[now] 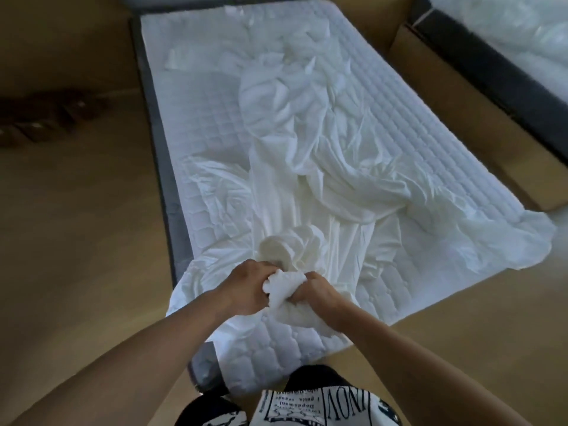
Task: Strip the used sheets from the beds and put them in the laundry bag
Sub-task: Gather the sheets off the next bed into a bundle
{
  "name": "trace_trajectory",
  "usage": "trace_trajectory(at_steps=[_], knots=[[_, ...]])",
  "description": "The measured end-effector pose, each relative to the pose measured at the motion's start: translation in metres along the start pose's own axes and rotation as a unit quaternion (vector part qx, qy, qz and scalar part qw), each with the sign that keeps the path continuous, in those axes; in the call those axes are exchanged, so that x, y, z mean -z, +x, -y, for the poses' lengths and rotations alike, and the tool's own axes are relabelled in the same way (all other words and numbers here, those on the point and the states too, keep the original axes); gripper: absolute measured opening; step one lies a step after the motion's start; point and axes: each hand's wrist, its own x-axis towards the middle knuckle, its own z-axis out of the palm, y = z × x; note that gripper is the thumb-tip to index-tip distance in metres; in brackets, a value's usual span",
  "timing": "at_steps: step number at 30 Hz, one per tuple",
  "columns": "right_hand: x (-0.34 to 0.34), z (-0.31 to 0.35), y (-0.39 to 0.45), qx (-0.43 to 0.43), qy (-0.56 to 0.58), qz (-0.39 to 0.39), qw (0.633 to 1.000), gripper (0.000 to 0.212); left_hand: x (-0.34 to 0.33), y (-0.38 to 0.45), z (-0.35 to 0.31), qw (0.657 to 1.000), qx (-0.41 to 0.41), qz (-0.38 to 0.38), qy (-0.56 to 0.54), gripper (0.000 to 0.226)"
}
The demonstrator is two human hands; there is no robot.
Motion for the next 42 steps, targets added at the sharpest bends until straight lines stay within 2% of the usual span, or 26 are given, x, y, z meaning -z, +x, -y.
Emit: trace_trajectory(at_steps=[1,3,5,7,8,10,11,13,16,21,24,27,29,32,35,38,40,42], knots=[[-0.005,0.006,-0.013,0.005,0.021,0.017,1.000,0.039,0.010,-0.010,-0.005,0.999,0.020,0.038,0.003,0.020],[-0.013,0.012,-0.035,0.000,0.037,0.048,0.998,0.044,0.026,-0.028,-0.015,0.994,0.051,0.098,0.015,0.032],[-0.018,0.016,-0.048,-0.025,0.043,0.092,0.995,0.048,0.038,-0.045,-0.024,0.985,0.084,0.147,0.022,0.032],[-0.020,0.021,-0.059,-0.032,0.007,0.120,0.992,0.033,0.046,-0.060,-0.030,0.976,0.110,0.185,0.018,0.026],[-0.021,0.022,-0.062,-0.020,-0.023,0.115,0.993,0.026,0.050,-0.067,-0.032,0.971,0.125,0.204,0.009,0.026],[-0.024,0.021,-0.065,0.018,-0.079,0.060,0.995,0.023,0.056,-0.080,-0.031,0.959,0.165,0.230,-0.013,0.047],[-0.024,0.019,-0.065,0.033,-0.099,0.024,0.994,0.028,0.060,-0.085,-0.031,0.954,0.184,0.237,-0.017,0.052],[-0.023,0.013,-0.062,0.050,-0.119,-0.031,0.991,0.043,0.063,-0.091,-0.025,0.945,0.211,0.250,-0.018,0.043],[-0.017,-0.003,-0.049,0.031,-0.121,-0.045,0.991,0.062,0.062,-0.089,-0.018,0.940,0.221,0.259,-0.028,0.040],[0.003,-0.014,-0.007,0.008,-0.123,-0.066,0.990,0.063,0.054,-0.053,-0.017,0.928,0.249,0.274,-0.050,0.054],[0.034,-0.005,0.029,0.007,-0.162,-0.100,0.982,0.060,0.042,-0.021,-0.011,0.921,0.282,0.268,-0.034,0.052],[0.068,0.002,0.074,0.002,-0.239,-0.111,0.965,0.072,0.027,0.013,-0.004,0.926,0.308,0.219,0.009,0.049],[0.086,0.005,0.107,-0.009,-0.297,-0.119,0.947,0.080,0.019,0.034,0.003,0.923,0.344,0.174,0.018,0.057],[0.104,0.009,0.152,-0.014,-0.373,-0.134,0.918,0.097,0.008,0.068,0.020,0.911,0.393,0.121,0.011,0.062],[0.111,0.004,0.198,-0.033,-0.444,-0.132,0.886,0.120,-0.002,0.097,0.037,0.905,0.403,0.122,0.054,0.071],[0.109,-0.012,0.242,-0.070,-0.433,-0.134,0.888,0.137,-0.017,0.114,0.047,0.901,0.410,0.092,0.103,0.083],[0.110,-0.023,0.259,-0.078,-0.459,-0.124,0.876,0.128,-0.025,0.120,0.048,0.898,0.412,0.064,0.141,0.083],[0.120,-0.031,0.266,-0.053,-0.490,-0.105,0.864,0.087,-0.027,0.127,0.046,0.892,0.409,0.060,0.182,0.082]])
